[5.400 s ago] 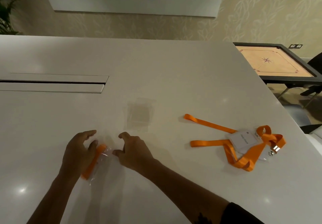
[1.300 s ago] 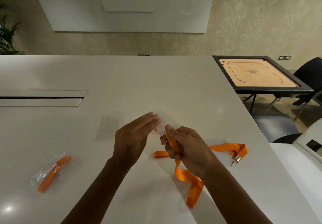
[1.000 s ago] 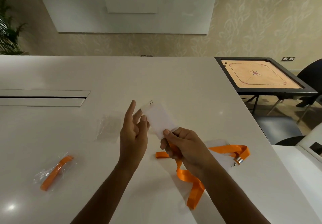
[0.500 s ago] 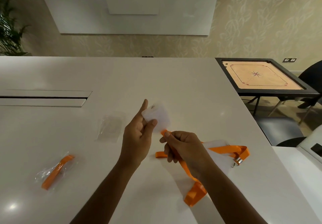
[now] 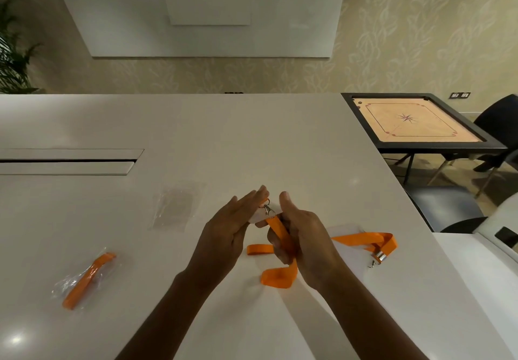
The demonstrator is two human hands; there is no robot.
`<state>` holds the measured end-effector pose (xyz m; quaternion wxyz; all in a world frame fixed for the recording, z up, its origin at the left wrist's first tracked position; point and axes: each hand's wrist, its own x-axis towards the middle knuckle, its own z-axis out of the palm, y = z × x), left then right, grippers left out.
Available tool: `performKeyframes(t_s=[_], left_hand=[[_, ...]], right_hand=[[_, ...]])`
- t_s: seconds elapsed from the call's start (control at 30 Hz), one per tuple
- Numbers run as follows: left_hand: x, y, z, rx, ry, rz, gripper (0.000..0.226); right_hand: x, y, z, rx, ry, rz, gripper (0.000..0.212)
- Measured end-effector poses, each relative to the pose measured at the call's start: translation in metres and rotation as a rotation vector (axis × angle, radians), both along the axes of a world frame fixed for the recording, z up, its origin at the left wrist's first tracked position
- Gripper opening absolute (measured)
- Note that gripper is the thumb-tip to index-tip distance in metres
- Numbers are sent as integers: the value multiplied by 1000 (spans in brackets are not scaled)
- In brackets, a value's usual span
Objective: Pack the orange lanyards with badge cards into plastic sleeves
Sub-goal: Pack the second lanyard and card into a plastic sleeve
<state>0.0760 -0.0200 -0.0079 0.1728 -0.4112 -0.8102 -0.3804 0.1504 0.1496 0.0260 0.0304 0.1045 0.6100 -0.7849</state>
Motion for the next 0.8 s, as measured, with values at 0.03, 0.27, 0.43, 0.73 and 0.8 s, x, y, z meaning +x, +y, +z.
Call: performKeyframes(t_s=[0.03,0.27,0.43,0.73,0.8], left_hand=[[0,-1,-1,-11,27,4,57],[0,-4,2,134,-145,160,67],[-1,-10,6,542,-635,242,55],[-2,-11,18,654,-928,153,66],[-2,-10,18,681,-906,175,65]], right_hand=[[1,-1,-1,9,14,-8,63],[3,-6,-4,-24,65,-6,40],[4,-9,-3,29,94,-4,39],[1,-18,-5,124,42,-21,43],[1,-19,-5,152,24,-17,45]])
